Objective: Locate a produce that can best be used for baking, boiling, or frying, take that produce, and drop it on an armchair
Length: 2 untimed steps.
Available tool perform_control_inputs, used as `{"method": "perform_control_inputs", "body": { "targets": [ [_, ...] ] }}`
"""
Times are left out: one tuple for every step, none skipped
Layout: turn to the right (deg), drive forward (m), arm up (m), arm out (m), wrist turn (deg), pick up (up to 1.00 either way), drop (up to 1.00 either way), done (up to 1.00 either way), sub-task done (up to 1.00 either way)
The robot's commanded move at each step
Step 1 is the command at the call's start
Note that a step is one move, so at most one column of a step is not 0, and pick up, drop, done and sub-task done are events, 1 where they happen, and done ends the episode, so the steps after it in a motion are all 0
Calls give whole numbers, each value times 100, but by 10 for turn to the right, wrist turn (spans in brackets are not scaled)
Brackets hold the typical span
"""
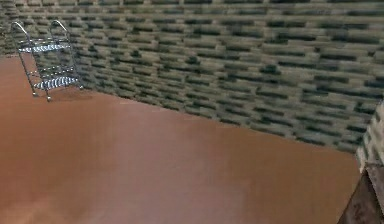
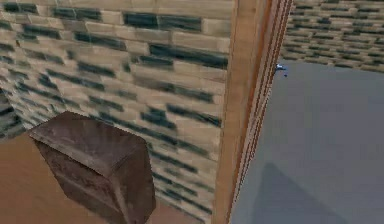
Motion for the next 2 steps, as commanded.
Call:
{"method": "perform_control_inputs", "body": {
  "targets": [
    [-240, 0, 0, 0, 0, 0, 0, 0, 0],
    [0, 25, 0, 0, 0, 0, 0, 0, 0]
  ]
}}
